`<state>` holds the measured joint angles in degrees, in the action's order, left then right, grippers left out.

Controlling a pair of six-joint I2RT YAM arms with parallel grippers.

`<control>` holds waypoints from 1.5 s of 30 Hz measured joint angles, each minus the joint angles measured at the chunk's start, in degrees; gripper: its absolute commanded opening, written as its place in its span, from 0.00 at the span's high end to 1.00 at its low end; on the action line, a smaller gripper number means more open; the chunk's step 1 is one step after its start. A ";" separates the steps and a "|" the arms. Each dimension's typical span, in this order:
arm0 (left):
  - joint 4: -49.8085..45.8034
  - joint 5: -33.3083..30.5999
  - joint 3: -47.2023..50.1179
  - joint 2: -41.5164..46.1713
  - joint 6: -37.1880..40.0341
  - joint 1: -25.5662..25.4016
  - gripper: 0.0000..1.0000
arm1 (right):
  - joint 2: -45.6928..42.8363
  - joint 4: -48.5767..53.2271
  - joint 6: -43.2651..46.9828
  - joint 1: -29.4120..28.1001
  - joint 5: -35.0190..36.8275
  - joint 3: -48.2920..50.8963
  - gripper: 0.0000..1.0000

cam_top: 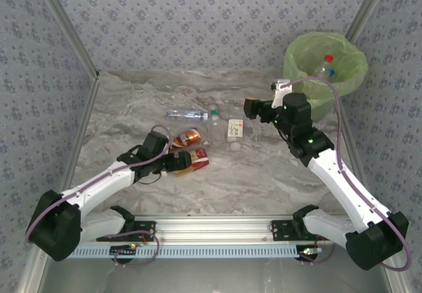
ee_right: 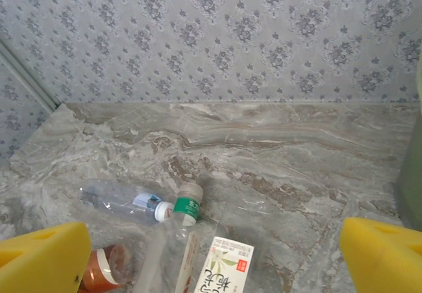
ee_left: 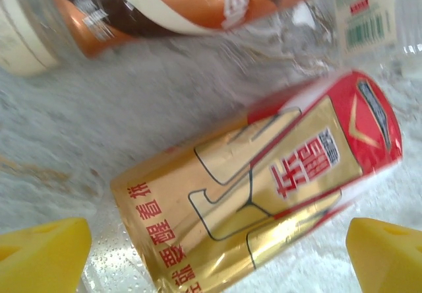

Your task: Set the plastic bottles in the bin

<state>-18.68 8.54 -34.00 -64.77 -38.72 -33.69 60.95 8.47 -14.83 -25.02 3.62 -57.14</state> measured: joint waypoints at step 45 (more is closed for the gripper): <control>-2.80 -11.85 -9.46 -22.62 19.52 -17.29 0.22 | 4.31 -0.94 1.36 -2.89 2.93 -0.22 0.01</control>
<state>-21.47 -3.31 -43.46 -87.39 -19.20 -50.98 65.25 7.53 -13.47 -27.90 6.55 -57.36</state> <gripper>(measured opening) 0.826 0.989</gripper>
